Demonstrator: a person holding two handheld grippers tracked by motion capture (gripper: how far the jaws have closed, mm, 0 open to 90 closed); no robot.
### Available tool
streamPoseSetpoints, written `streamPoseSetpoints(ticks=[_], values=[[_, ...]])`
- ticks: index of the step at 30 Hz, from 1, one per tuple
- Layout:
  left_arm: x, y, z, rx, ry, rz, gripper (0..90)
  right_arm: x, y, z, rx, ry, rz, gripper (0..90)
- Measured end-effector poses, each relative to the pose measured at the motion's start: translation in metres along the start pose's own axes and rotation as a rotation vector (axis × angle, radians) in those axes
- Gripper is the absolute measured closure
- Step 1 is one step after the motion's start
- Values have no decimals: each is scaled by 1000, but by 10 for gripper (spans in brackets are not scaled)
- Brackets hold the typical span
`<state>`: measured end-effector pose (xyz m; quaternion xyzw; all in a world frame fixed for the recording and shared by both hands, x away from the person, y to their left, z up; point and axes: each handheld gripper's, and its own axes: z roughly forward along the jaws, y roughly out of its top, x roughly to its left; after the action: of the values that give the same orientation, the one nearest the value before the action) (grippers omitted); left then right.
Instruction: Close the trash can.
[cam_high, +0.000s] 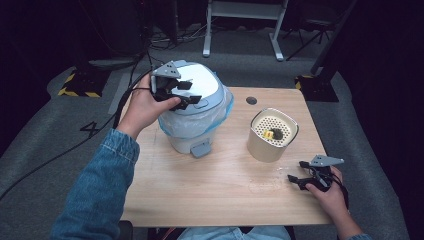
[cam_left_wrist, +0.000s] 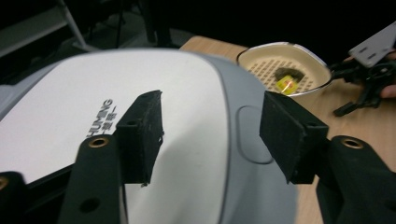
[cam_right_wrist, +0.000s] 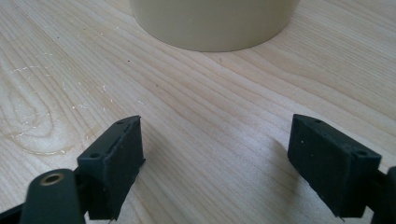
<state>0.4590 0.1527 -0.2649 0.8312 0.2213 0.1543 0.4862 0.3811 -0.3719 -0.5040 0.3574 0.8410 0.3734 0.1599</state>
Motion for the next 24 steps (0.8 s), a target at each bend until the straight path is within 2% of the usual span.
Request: streamPoseSetpoints(ticks=[3, 6, 8, 10, 13, 16, 18, 24], values=[[-14, -1, -11, -21, -9, 40, 337, 0, 0, 0, 0, 0, 0, 184], [-26, -4, -20, -27, -45, 64, 318, 0, 0, 0, 0, 0, 0, 184], [-33, -9, -27, -37, -72, 65, 312, 0, 0, 0, 0, 1, 1, 184], [-39, -14, -33, -40, -80, 62, 311, 0, 0, 0, 0, 1, 0, 184], [-47, -25, -40, -36, -68, 50, 305, 0, 0, 0, -1, 3, 2, 184], [-53, -36, -46, -8, -42, 75, 301, -1, 0, 0, -1, 7, -5, 184], [-56, -43, -49, 5, -34, 75, 295, -2, 0, 0, -2, 11, -7, 184], [-62, -63, -56, -1, -12, 45, 288, -2, 0, 1, -2, 13, -10, 184]])
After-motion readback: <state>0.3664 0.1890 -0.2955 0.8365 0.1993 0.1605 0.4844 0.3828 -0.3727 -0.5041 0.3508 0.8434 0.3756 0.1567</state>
